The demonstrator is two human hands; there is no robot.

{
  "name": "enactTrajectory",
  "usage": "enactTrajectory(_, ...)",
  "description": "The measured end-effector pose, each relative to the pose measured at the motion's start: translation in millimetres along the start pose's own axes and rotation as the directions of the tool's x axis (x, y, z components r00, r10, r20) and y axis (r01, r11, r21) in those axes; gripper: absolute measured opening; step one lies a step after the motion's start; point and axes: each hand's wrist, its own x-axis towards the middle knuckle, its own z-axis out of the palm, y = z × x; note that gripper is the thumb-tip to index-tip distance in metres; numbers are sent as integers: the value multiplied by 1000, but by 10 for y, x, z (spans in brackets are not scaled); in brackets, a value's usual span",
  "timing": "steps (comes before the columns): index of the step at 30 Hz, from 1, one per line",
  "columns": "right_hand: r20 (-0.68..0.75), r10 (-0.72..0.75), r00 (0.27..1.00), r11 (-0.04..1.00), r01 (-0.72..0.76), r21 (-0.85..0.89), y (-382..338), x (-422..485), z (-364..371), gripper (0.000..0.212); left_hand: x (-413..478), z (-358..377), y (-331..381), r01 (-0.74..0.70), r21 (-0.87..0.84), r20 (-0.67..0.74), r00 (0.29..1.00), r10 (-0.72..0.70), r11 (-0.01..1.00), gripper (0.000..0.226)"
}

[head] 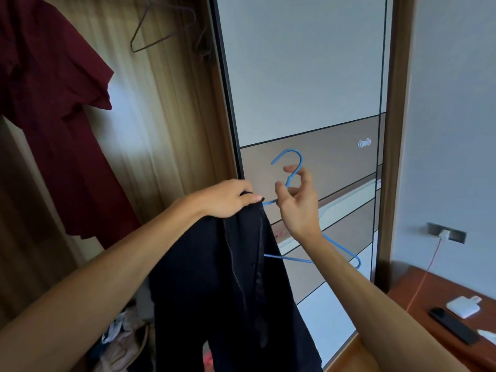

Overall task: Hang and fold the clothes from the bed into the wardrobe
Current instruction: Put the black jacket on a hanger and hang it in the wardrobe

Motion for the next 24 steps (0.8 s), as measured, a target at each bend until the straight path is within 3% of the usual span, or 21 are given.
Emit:
enactTrajectory(3, 19, 34, 999, 998, -33, -52, 158, -37, -20, 17, 27, 199, 75, 29, -177, 53, 998, -20, 984, 43)
enactTrajectory(5, 43, 49, 998, 998, -47, -46, 229, -14, -68, 10, 88, 274, 98, 69, -285, 84, 995, -47, 956, 60)
enactTrajectory(7, 90, 90, 992, 996, -91, 12, 252, 9, -130, 8, 132, 304, 102, 47, -261, 75, 997, -28, 964, 68)
enactTrajectory(10, 189, 117, 975, 992, -123, 20, 282, 37, -200, 20, 224, 364, 16, -30, -171, 9, 999, 32, 985, 46)
enactTrajectory(12, 108, 68, 992, 996, -61, -66, 355, 18, -244, 26, 267, 409, -62, -67, -161, -38, 997, 62, 985, 44)
enactTrajectory(14, -60, -81, 995, 980, 68, -187, 471, -86, -342, 26, 315, 429, -165, -56, -153, -87, 995, 43, 987, 45)
enactTrajectory(15, -44, -164, 985, 958, 149, -244, 563, -187, -394, 20, 331, 425, -222, -38, -154, -110, 994, 21, 987, 47)
enactTrajectory(16, 76, -195, 978, 932, 209, -295, 693, -301, -436, 13, 339, 415, -273, -25, -159, -132, 991, 4, 987, 48)
enactTrajectory(17, 261, -141, 955, 904, 231, -359, 842, -421, -460, 9, 337, 403, -308, -23, -165, -154, 988, -3, 986, 49)
enactTrajectory(19, 575, 171, 800, 787, 240, -568, 1148, -660, -460, 12, 332, 373, -339, -47, -171, -184, 983, 15, 984, 50)
enactTrajectory(21, 633, 388, 670, 659, 279, -699, 1412, -849, -404, 26, 306, 305, -338, -83, -178, -198, 979, 47, 980, 52)
enactTrajectory(24, 601, 538, 590, 618, 209, -758, 1654, -1104, -220, 40, 224, 118, -342, -152, -217, -236, 967, 100, 964, 60)
